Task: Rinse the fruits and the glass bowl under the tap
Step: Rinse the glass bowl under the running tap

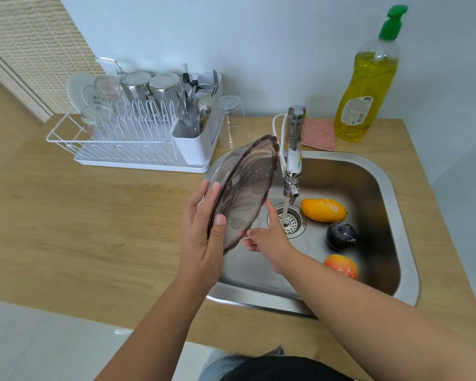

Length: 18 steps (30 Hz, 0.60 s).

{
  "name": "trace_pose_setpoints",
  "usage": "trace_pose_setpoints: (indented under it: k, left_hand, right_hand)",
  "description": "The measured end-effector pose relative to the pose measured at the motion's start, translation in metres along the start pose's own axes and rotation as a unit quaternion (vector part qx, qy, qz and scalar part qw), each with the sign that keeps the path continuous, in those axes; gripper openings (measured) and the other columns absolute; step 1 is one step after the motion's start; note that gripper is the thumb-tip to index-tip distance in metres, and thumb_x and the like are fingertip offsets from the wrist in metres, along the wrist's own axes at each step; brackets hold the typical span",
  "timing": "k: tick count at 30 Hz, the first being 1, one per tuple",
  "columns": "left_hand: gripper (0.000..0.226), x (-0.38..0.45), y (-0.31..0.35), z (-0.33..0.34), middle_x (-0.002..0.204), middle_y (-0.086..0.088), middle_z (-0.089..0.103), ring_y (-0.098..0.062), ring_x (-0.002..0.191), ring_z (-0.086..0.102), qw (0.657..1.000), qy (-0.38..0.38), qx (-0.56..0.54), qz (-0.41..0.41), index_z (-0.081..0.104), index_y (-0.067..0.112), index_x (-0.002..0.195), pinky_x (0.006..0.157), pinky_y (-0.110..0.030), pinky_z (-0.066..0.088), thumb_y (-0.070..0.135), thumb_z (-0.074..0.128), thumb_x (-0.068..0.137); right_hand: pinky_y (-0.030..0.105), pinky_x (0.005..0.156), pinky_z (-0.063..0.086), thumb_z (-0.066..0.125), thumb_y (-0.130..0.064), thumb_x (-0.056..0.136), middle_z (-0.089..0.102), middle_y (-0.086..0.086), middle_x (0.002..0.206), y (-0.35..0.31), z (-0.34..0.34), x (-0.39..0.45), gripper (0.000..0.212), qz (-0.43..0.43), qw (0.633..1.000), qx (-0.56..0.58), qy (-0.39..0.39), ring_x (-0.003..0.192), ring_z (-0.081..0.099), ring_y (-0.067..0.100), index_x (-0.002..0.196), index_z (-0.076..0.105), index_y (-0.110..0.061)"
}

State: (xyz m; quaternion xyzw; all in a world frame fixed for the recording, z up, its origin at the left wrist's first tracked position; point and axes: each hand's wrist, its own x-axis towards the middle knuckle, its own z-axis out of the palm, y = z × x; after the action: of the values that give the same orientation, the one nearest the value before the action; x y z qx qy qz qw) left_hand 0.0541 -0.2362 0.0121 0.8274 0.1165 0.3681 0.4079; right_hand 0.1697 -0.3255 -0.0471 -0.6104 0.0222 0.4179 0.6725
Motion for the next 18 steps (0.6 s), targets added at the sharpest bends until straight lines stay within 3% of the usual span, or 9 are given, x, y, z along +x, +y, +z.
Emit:
trace_pose_setpoints:
  k: [3,10,15,18]
  left_hand:
    - [0.044,-0.0004,0.0,-0.0005,0.15,-0.018,0.041,-0.025,0.144,0.039,1.0,0.001,-0.007,-0.008,0.037,0.037,0.149,0.12,-0.035,0.033,0.029,0.038,0.106]
    - [0.042,0.0019,0.0001,0.0006,0.148,-0.021,0.042,-0.027,0.143,0.04,1.0,0.007,0.0,-0.003,0.036,0.036,0.149,0.119,-0.033,0.032,0.041,0.035,0.107]
    - [0.043,0.0017,0.0003,0.0014,0.149,-0.021,0.041,-0.031,0.142,0.04,1.0,0.007,-0.001,-0.008,0.036,0.036,0.149,0.119,-0.038,0.033,0.043,0.035,0.107]
    - [0.043,0.0019,0.0026,0.0023,0.149,-0.021,0.041,-0.028,0.144,0.039,1.0,0.003,-0.002,-0.009,0.036,0.035,0.149,0.119,-0.032,0.033,0.043,0.035,0.107]
  right_hand:
    - [0.03,0.059,0.043,0.051,0.017,0.087,0.07,0.012,0.067,0.0001,-0.0005,-0.0011,0.096,-0.001,1.0,-0.007,-0.003,0.065,0.048,0.023,0.149,0.016,-0.048]
    - [0.032,0.064,0.044,0.051,0.005,0.095,0.07,0.017,0.079,-0.0039,-0.0011,-0.0019,0.083,-0.002,1.0,-0.006,-0.007,0.06,0.05,0.021,0.151,0.015,-0.044]
    - [0.028,0.057,0.037,0.048,0.006,0.097,0.065,0.02,0.079,-0.0084,-0.0016,-0.0028,0.079,0.003,1.0,0.017,-0.016,0.057,0.045,0.02,0.149,0.017,-0.044]
    - [0.028,0.058,0.036,0.048,0.007,0.097,0.065,0.023,0.083,-0.009,-0.0024,-0.003,0.08,0.007,1.0,0.021,-0.021,0.058,0.043,0.02,0.149,0.018,-0.045]
